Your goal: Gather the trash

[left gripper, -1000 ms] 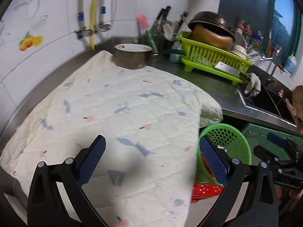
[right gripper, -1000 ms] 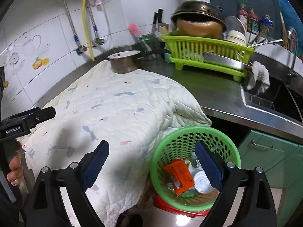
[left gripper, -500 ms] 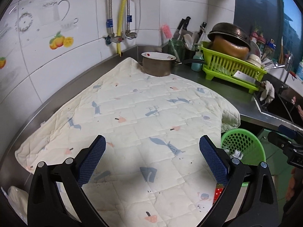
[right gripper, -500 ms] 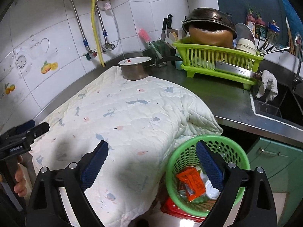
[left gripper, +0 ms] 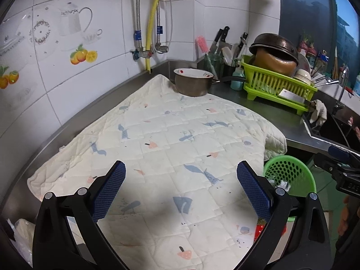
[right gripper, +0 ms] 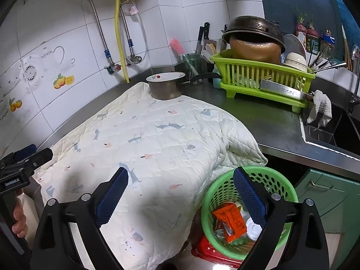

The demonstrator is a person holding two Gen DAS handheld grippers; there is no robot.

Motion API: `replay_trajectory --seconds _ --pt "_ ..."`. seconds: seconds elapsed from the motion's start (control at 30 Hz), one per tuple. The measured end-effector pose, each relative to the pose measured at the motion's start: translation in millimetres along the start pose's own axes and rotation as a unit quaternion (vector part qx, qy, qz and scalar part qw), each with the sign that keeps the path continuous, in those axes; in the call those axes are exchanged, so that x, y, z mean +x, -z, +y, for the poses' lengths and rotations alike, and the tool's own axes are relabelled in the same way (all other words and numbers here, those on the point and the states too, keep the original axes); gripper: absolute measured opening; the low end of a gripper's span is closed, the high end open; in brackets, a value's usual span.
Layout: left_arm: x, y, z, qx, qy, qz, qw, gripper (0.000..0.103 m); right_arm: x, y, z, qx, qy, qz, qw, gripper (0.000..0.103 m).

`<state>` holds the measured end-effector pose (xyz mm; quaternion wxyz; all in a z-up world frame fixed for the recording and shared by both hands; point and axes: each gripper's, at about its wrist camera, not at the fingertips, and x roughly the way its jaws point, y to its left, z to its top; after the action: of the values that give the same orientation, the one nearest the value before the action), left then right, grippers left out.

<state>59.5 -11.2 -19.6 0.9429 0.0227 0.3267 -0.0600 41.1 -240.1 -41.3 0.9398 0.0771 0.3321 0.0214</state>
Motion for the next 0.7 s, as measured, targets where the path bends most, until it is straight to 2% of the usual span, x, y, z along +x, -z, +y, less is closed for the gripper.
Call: replay_trajectory --seconds 0.37,0.7 --pt "-17.2 -2.2 1.7 -0.002 -0.041 -0.033 0.9986 0.098 -13.1 -4.2 14.4 -0.009 -0.004 -0.021 1.000 0.091" --pt "-28.3 0.4 3.0 -0.007 -0.074 -0.045 0.9962 0.098 -22.9 -1.3 33.3 -0.034 -0.011 -0.047 0.998 0.092"
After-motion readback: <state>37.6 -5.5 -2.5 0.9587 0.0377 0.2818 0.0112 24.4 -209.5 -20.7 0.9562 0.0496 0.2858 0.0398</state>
